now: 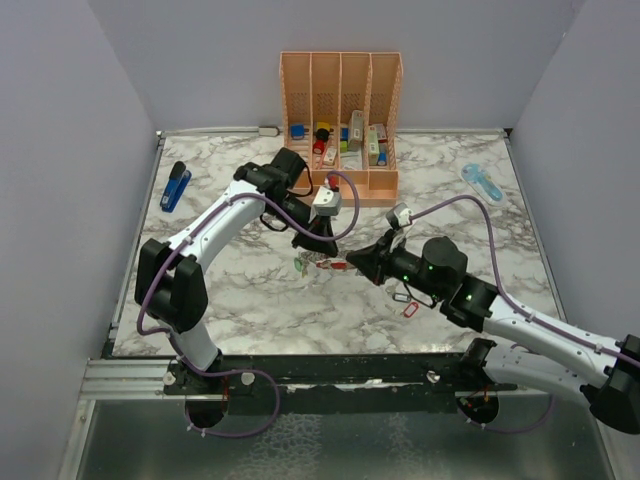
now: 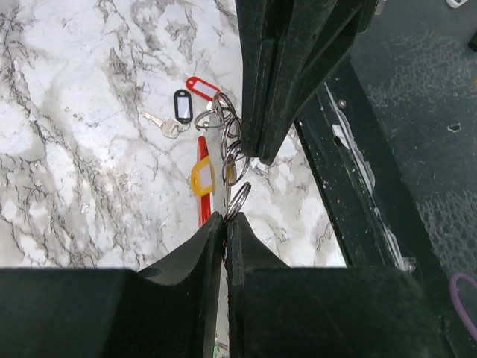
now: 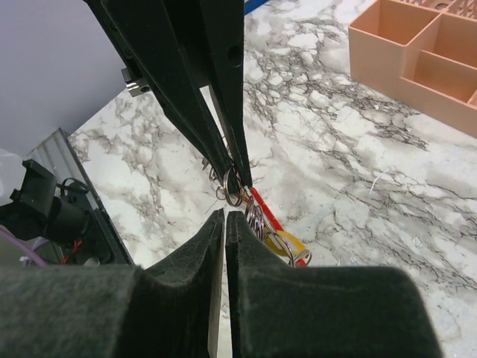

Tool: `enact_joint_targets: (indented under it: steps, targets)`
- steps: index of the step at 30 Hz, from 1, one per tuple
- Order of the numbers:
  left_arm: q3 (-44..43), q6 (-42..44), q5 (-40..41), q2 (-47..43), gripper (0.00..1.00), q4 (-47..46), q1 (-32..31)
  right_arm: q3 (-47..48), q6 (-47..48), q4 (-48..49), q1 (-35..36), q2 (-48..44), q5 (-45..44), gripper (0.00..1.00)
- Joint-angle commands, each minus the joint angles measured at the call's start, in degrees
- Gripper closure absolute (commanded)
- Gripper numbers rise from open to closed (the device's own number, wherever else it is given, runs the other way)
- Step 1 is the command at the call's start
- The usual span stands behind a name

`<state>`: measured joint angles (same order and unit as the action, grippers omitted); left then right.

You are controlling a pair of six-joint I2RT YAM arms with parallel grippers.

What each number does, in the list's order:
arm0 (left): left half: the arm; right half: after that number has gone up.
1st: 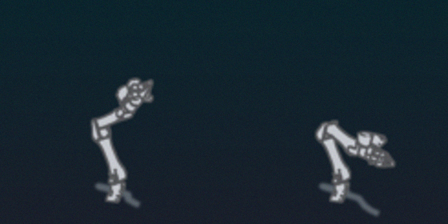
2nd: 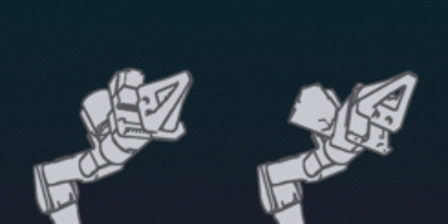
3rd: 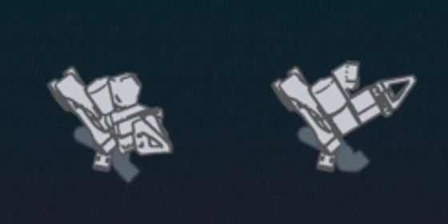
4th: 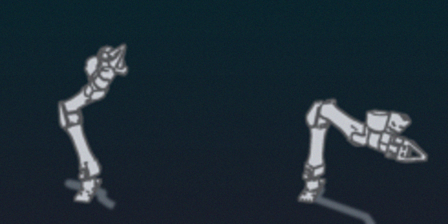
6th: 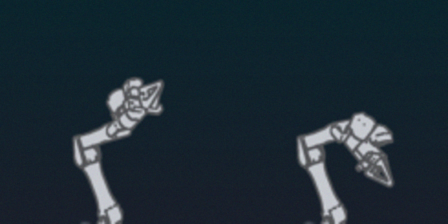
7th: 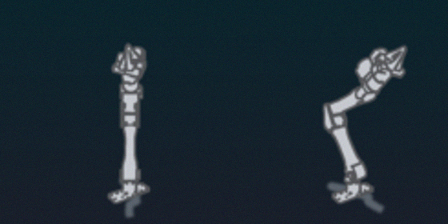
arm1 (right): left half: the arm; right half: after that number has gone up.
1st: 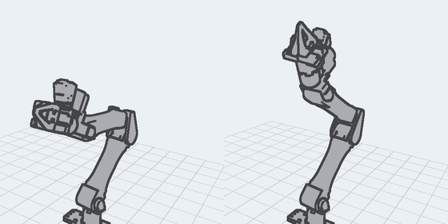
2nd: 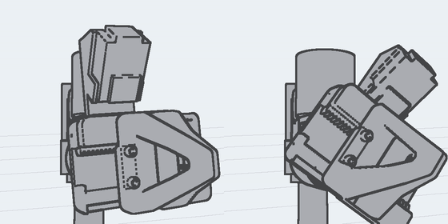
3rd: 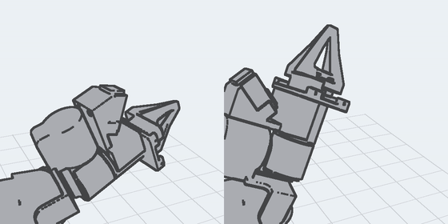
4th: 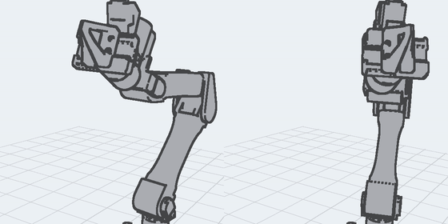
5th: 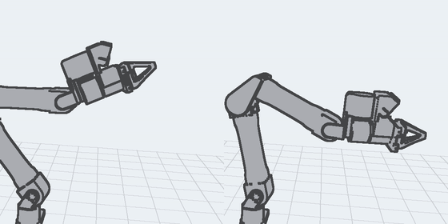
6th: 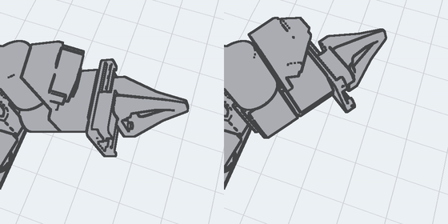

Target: Put the keys on the keyring

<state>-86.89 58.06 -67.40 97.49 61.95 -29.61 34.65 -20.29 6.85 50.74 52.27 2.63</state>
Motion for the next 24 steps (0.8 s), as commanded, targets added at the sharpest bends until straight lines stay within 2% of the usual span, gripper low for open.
enact_joint_targets:
  steps: [1,6,10,15,19,24]
  targets:
    - [-0.35,1.61,-0.37,-0.72,1.00,1.35,0.26,2.09,0.39,-1.16,0.19,-1.03,1.00,0.89]
    - [-0.16,1.53,0.77,-0.81,1.00,1.12,0.25,4.43,2.68,-4.98,0.24,-3.90,0.13,0.75]
    - [-0.41,1.78,1.38,-0.95,1.00,1.56,0.17,5.30,8.43,-6.87,0.24,-7.30,-1.01,0.59]
    - [-2.11,3.29,1.40,-0.82,1.00,3.85,-0.54,4.82,16.22,-9.40,0.24,-7.27,-0.01,0.51]
    - [-3.46,4.03,0.65,-0.73,1.00,5.72,-0.97,2.93,18.43,-8.60,0.24,-6.19,1.13,0.44]
    - [-4.84,6.26,-1.74,-0.80,1.00,9.50,-1.41,-1.54,19.88,-2.88,0.24,-6.09,1.18,0.29]
